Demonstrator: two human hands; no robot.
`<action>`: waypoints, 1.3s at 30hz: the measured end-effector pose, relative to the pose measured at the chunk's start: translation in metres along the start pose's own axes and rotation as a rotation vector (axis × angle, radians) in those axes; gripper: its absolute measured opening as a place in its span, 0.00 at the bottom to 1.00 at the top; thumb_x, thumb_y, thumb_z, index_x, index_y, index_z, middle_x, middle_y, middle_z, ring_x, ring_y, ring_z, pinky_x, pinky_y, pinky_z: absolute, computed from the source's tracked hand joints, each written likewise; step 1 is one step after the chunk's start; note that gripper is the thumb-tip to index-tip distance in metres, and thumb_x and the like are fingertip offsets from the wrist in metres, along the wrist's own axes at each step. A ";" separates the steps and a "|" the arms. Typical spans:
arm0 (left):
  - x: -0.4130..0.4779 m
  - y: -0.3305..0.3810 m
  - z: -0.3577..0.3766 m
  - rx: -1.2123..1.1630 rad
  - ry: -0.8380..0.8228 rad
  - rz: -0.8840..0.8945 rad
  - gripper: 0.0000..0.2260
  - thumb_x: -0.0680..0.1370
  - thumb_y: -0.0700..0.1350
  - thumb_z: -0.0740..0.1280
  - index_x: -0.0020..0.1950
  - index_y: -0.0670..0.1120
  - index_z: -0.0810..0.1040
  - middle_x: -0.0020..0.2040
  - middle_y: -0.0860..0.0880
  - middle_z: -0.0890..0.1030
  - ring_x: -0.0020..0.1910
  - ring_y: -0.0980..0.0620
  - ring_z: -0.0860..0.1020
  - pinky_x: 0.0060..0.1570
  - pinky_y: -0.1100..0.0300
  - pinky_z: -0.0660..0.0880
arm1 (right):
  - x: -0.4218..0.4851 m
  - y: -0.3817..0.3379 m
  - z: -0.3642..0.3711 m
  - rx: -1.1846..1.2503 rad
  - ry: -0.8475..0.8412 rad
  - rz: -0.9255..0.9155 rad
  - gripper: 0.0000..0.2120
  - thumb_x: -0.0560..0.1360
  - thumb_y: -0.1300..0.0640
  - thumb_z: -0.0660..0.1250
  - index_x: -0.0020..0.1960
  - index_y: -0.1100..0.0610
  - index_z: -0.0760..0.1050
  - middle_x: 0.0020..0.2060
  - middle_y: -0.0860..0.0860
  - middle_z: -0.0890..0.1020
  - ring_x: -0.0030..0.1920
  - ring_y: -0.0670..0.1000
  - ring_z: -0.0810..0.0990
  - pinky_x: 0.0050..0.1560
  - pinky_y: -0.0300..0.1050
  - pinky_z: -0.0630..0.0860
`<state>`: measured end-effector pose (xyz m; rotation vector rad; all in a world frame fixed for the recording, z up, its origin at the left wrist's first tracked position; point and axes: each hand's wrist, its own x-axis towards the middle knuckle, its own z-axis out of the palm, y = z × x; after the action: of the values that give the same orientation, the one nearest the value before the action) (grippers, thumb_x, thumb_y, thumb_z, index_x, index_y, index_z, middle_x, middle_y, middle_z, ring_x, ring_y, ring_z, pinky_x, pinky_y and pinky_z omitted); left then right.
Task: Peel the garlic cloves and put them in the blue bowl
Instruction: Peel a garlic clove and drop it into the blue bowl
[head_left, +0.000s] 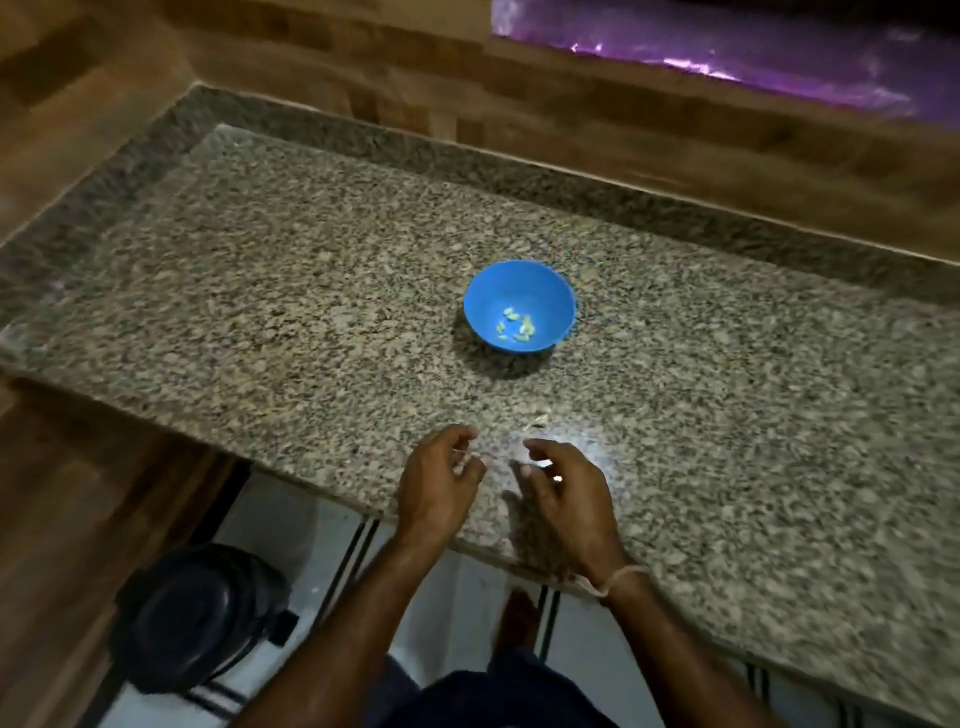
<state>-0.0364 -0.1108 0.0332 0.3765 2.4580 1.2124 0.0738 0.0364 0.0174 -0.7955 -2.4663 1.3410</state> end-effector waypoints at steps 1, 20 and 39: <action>0.007 0.002 0.007 0.024 0.005 0.022 0.15 0.76 0.41 0.75 0.62 0.50 0.82 0.55 0.50 0.83 0.52 0.53 0.83 0.52 0.49 0.82 | 0.006 0.009 -0.005 -0.010 0.020 -0.005 0.16 0.81 0.59 0.71 0.68 0.52 0.80 0.59 0.48 0.82 0.54 0.46 0.84 0.55 0.53 0.82; 0.075 0.042 0.018 0.220 0.092 0.312 0.08 0.79 0.39 0.67 0.46 0.53 0.76 0.42 0.57 0.78 0.44 0.53 0.76 0.37 0.54 0.73 | 0.060 0.028 -0.002 -0.350 0.040 0.087 0.25 0.75 0.61 0.76 0.70 0.54 0.75 0.62 0.50 0.72 0.60 0.55 0.69 0.50 0.50 0.74; 0.071 0.034 0.079 0.285 -0.196 0.355 0.13 0.81 0.43 0.69 0.65 0.50 0.80 0.55 0.49 0.75 0.56 0.46 0.76 0.48 0.50 0.76 | 0.059 0.034 -0.001 0.031 0.194 0.112 0.12 0.79 0.60 0.72 0.63 0.57 0.81 0.53 0.51 0.80 0.53 0.51 0.82 0.56 0.53 0.81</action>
<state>-0.0624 -0.0074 0.0014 0.9965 2.4576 0.8919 0.0381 0.0850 -0.0137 -1.0189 -2.2763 1.2687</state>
